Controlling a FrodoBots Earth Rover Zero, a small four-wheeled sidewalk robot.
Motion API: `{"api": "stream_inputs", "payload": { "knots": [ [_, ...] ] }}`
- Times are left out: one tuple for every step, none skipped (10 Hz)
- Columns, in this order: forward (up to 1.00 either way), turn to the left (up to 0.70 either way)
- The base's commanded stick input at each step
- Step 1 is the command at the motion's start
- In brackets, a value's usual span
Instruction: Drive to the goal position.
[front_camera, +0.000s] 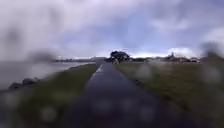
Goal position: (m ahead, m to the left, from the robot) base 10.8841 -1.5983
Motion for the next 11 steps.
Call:
{"api": "stream_inputs", "payload": {
  "knots": [
    [0.70,0.00],
    [0.70,0.00],
    [0.70,0.00],
    [0.70,0.00],
    [0.70,0.00],
    [0.70,0.00],
    [0.70,0.00],
    [0.70,0.00],
    [0.70,0.00],
    [0.70,0.00],
    [0.70,0.00]
  ]
}}
